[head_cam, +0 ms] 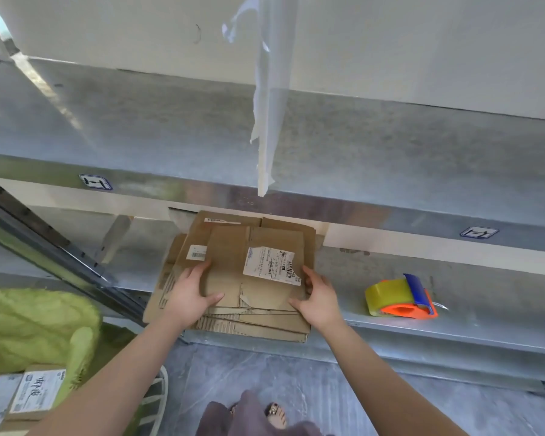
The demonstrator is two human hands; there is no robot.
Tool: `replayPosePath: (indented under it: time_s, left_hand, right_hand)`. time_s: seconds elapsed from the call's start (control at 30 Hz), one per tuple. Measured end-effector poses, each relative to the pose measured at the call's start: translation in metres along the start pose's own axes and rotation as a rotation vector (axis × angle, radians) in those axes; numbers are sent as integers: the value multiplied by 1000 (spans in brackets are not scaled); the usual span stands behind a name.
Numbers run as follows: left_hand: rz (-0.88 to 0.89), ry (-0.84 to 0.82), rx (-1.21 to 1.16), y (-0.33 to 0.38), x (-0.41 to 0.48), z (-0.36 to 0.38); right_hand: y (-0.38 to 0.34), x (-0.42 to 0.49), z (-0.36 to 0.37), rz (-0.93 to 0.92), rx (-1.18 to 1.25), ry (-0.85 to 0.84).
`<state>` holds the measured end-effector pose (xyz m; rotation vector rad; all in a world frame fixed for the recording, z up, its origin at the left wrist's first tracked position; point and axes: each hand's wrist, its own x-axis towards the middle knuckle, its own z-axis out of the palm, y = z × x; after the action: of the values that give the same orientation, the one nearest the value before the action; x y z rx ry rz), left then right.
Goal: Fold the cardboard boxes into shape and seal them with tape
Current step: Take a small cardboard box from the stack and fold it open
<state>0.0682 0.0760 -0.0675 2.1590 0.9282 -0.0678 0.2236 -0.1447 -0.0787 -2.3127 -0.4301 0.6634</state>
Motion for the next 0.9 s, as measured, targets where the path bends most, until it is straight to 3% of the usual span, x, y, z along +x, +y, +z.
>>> replayPosePath:
  time_s: [0.33, 0.9]
  left_hand:
    - [57, 172, 69, 17, -21, -8]
    - [284, -22, -139, 59, -53, -24]
  right_hand:
    - [0, -1, -1, -7, 124, -21]
    - [7, -77, -57, -228, 166, 279]
